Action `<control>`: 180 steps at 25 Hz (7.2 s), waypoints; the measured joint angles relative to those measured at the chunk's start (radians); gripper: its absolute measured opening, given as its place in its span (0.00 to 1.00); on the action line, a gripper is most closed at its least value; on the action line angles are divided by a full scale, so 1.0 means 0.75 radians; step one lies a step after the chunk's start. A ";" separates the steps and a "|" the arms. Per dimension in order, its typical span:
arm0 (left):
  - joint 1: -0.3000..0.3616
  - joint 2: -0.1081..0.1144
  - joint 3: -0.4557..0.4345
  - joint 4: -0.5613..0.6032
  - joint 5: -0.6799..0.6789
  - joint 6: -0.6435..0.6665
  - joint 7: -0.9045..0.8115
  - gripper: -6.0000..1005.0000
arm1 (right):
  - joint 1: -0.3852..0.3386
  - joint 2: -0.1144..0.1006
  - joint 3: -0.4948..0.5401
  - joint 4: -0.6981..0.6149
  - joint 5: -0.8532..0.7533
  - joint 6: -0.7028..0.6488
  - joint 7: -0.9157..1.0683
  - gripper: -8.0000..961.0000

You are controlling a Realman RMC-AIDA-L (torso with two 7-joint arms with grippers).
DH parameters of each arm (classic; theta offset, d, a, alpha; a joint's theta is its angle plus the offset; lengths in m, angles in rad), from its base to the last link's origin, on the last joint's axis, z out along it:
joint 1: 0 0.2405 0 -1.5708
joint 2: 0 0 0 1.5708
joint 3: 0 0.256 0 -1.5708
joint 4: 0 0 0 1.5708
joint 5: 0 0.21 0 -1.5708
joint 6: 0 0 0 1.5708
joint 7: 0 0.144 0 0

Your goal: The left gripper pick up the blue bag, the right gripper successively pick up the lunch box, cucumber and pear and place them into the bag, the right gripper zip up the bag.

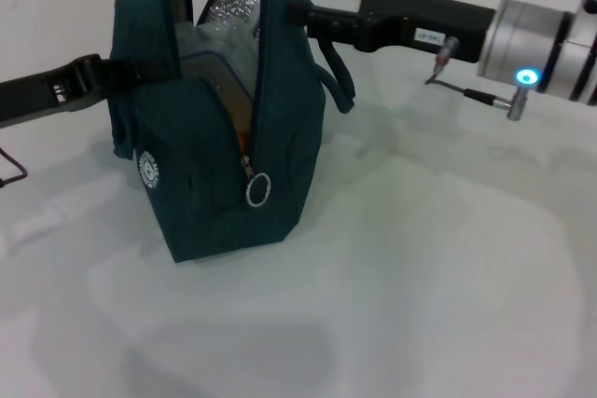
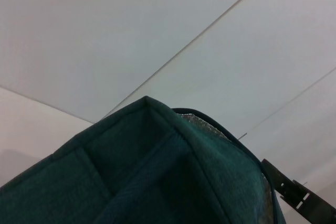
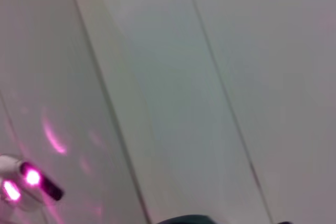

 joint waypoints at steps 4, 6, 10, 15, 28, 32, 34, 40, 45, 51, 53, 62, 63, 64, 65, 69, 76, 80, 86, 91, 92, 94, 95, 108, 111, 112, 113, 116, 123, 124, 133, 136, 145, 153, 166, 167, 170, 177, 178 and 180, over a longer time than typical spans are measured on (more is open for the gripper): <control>-0.002 -0.003 -0.001 0.000 0.005 0.000 0.004 0.06 | 0.029 0.005 -0.028 0.009 0.004 0.028 0.024 0.83; -0.002 -0.004 -0.001 0.000 0.006 0.000 0.004 0.06 | 0.035 0.006 -0.046 0.012 0.005 0.058 0.041 0.83; 0.005 -0.004 -0.001 0.000 0.006 0.000 0.008 0.06 | 0.046 0.007 -0.090 0.014 0.006 0.125 0.054 0.83; 0.008 -0.003 -0.001 0.000 0.006 0.000 0.010 0.06 | 0.046 0.007 -0.105 0.015 0.007 0.164 0.056 0.83; 0.009 -0.004 -0.002 0.000 0.004 0.000 0.013 0.06 | 0.048 0.007 -0.217 0.017 0.103 0.236 0.058 0.80; 0.009 -0.005 -0.001 0.000 0.003 0.000 0.013 0.06 | 0.049 0.007 -0.241 0.023 0.114 0.241 0.051 0.71; 0.009 -0.005 -0.001 0.000 0.002 0.000 0.013 0.06 | 0.049 0.007 -0.245 0.025 0.120 0.247 0.051 0.67; 0.009 -0.005 -0.001 0.000 0.003 0.000 0.013 0.06 | 0.049 0.007 -0.249 0.026 0.125 0.259 0.051 0.55; 0.012 -0.005 0.000 0.000 0.006 0.000 0.013 0.06 | 0.040 0.007 -0.252 0.023 0.125 0.248 0.049 0.47; 0.019 -0.005 0.003 0.000 0.009 0.001 0.013 0.06 | 0.033 0.007 -0.252 0.015 0.125 0.226 0.048 0.41; 0.020 -0.005 0.004 0.000 0.009 0.001 0.014 0.06 | 0.032 0.007 -0.252 0.015 0.121 0.215 0.048 0.39; 0.019 -0.004 0.007 0.000 0.009 0.006 0.016 0.06 | 0.020 0.003 -0.248 -0.009 0.114 0.182 0.019 0.30; 0.017 -0.004 0.007 0.000 0.009 0.007 0.016 0.06 | 0.007 0.001 -0.245 -0.026 0.114 0.179 0.007 0.29; 0.016 -0.004 0.008 0.000 0.010 0.009 0.017 0.06 | -0.008 0.000 -0.243 -0.043 0.114 0.177 -0.008 0.29; 0.011 -0.003 0.010 0.000 0.010 0.012 0.018 0.06 | -0.019 -0.001 -0.242 -0.061 0.114 0.177 -0.021 0.28; 0.006 -0.003 0.011 0.000 0.010 0.015 0.019 0.06 | -0.065 -0.005 -0.240 -0.133 0.113 0.186 -0.074 0.26; -0.025 -0.005 0.084 0.000 0.003 0.016 0.014 0.06 | -0.149 -0.014 -0.215 -0.231 0.091 0.192 -0.146 0.22; -0.054 -0.009 0.106 -0.004 -0.004 0.017 0.007 0.06 | -0.223 -0.014 -0.156 -0.339 -0.042 0.192 -0.159 0.19; -0.085 -0.009 0.161 -0.041 -0.032 0.016 0.007 0.06 | -0.367 -0.015 -0.009 -0.448 -0.257 0.066 -0.172 0.14; -0.179 -0.010 0.202 -0.133 -0.034 0.003 0.036 0.06 | -0.479 -0.021 0.153 -0.521 -0.394 -0.082 -0.212 0.11; -0.202 -0.010 0.203 -0.159 -0.033 0.002 0.048 0.06 | -0.498 -0.021 0.183 -0.532 -0.410 -0.115 -0.223 0.10; -0.228 -0.011 0.206 -0.191 -0.030 0.002 0.064 0.06 | -0.529 -0.021 0.247 -0.542 -0.423 -0.192 -0.249 0.09; -0.238 -0.011 0.211 -0.202 -0.028 0.001 0.068 0.06 | -0.541 -0.021 0.275 -0.543 -0.423 -0.227 -0.261 0.08; -0.349 -0.019 0.513 -0.373 -0.156 -0.113 0.102 0.06 | -0.636 -0.024 0.508 -0.526 -0.425 -0.487 -0.311 0.05; -0.343 -0.019 0.534 -0.375 -0.177 -0.119 0.109 0.06 | -0.639 -0.024 0.509 -0.501 -0.426 -0.509 -0.325 0.06; -0.341 -0.019 0.534 -0.375 -0.180 -0.119 0.110 0.06 | -0.640 -0.024 0.509 -0.494 -0.426 -0.519 -0.330 0.06; -0.339 -0.019 0.533 -0.375 -0.184 -0.119 0.113 0.06 | -0.640 -0.024 0.509 -0.489 -0.426 -0.529 -0.336 0.06; -0.326 -0.019 0.527 -0.375 -0.192 -0.122 0.137 0.06 | -0.642 -0.026 0.509 -0.470 -0.426 -0.547 -0.345 0.07; -0.306 -0.018 0.529 -0.380 -0.197 -0.134 0.145 0.06 | -0.637 -0.026 0.528 -0.389 -0.420 -0.579 -0.349 0.08; -0.306 -0.018 0.529 -0.380 -0.197 -0.134 0.145 0.06 | -0.635 -0.026 0.540 -0.376 -0.420 -0.585 -0.350 0.08; -0.293 -0.017 0.527 -0.397 -0.207 -0.135 0.159 0.06 | -0.644 -0.026 0.617 -0.348 -0.423 -0.657 -0.344 0.10; -0.287 -0.017 0.526 -0.397 -0.208 -0.135 0.161 0.06 | -0.660 -0.025 0.651 -0.339 -0.415 -0.713 -0.346 0.22; -0.277 -0.019 0.530 -0.397 -0.210 -0.136 0.161 0.06 | -0.654 -0.027 0.766 -0.245 -0.483 -1.047 -0.453 0.60; -0.271 -0.021 0.534 -0.397 -0.227 -0.137 0.160 0.06 | -0.640 -0.024 0.740 -0.072 -0.790 -1.068 -0.612 0.77; -0.265 -0.021 0.534 -0.399 -0.228 -0.137 0.165 0.06 | -0.534 -0.010 0.586 0.130 -0.830 -0.803 -0.627 0.77; -0.266 -0.021 0.533 -0.399 -0.228 -0.137 0.167 0.06 | -0.526 -0.009 0.583 0.141 -0.830 -0.797 -0.627 0.77; -0.269 -0.021 0.531 -0.399 -0.228 -0.137 0.170 0.06 | -0.498 -0.005 0.581 0.171 -0.827 -0.774 -0.628 0.77; -0.267 -0.021 0.525 -0.399 -0.228 -0.137 0.172 0.06 | -0.463 -0.005 0.539 0.188 -0.785 -0.741 -0.618 0.76; -0.267 -0.021 0.525 -0.399 -0.228 -0.137 0.172 0.06 | -0.468 -0.006 0.541 0.189 -0.777 -0.740 -0.617 0.76; -0.266 -0.020 0.524 -0.399 -0.227 -0.137 0.172 0.06 | -0.470 -0.006 0.541 0.191 -0.773 -0.737 -0.618 0.76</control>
